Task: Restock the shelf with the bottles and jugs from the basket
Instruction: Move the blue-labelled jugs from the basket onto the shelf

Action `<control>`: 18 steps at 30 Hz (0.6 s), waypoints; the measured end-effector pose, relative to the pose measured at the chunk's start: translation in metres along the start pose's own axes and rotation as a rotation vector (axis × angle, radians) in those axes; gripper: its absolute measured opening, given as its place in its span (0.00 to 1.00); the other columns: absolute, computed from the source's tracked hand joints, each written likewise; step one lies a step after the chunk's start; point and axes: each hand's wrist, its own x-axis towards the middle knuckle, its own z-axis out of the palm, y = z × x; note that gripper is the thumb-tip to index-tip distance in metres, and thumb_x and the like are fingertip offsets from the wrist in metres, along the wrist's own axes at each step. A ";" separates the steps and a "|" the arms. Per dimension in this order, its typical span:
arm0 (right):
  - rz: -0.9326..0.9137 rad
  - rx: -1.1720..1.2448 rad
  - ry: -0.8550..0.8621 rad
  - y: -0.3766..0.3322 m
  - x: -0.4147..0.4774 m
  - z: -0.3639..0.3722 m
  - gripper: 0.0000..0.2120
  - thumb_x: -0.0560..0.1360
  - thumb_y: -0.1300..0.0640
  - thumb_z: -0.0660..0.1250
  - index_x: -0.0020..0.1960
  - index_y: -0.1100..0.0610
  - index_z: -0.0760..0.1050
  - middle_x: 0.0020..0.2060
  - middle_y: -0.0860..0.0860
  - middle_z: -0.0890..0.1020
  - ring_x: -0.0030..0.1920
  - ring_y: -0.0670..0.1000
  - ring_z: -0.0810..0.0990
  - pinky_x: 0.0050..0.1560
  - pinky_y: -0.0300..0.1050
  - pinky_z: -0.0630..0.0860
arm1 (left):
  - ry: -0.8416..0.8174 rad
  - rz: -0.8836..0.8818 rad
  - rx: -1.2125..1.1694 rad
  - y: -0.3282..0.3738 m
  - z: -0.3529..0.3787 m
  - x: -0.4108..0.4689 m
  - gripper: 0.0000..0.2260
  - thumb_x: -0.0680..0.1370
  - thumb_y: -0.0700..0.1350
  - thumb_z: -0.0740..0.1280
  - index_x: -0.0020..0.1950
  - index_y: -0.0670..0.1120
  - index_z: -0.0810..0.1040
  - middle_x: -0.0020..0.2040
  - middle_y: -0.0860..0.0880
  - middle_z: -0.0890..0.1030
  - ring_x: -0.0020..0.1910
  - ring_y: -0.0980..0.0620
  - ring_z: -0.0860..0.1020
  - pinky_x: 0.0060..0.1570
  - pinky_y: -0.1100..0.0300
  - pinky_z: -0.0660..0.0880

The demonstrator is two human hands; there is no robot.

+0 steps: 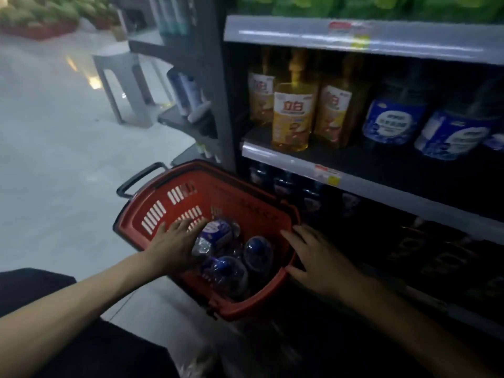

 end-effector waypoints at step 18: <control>-0.181 -0.230 -0.188 -0.114 0.227 0.092 0.31 0.76 0.57 0.69 0.77 0.51 0.66 0.69 0.54 0.75 0.65 0.60 0.76 0.64 0.54 0.75 | 0.268 0.009 -0.278 -0.076 0.069 0.010 0.33 0.79 0.67 0.52 0.82 0.57 0.60 0.69 0.47 0.78 0.69 0.45 0.75 0.73 0.45 0.64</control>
